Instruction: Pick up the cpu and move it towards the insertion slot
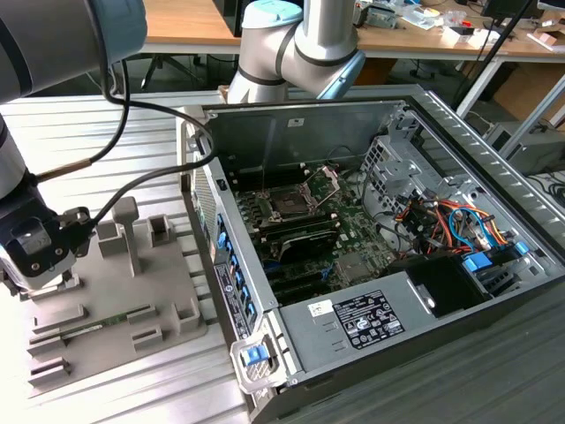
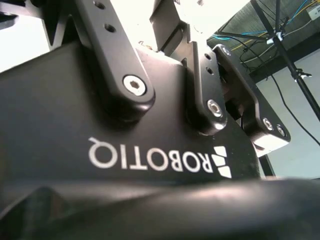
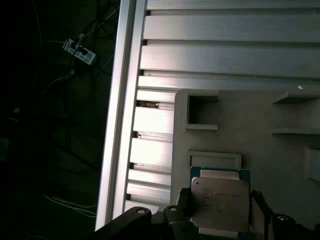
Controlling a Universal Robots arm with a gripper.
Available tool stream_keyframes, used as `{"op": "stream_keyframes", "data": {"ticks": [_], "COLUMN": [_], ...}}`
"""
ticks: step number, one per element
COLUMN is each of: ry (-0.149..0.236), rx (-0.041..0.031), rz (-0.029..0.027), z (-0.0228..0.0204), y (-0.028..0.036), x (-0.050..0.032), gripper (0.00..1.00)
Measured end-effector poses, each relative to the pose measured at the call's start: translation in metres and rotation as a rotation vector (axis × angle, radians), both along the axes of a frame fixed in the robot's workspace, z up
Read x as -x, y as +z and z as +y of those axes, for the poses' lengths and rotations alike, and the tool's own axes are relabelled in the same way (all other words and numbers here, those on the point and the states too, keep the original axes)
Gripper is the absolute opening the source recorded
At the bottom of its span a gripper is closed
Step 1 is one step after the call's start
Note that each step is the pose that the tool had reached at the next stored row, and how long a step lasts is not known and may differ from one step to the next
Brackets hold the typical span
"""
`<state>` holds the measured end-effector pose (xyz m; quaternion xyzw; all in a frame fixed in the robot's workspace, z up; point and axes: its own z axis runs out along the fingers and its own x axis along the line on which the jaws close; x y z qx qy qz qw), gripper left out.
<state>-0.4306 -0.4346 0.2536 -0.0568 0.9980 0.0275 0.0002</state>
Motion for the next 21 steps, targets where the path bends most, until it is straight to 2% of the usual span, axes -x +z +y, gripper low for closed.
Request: {"op": "stream_keyframes", "data": {"ticks": [21], "ry": [0.0], "rx": [-0.0022], "rz": [0.0], "z": [0.0], "y": [0.0058], "x": [0.0], "gripper": [0.55]}}
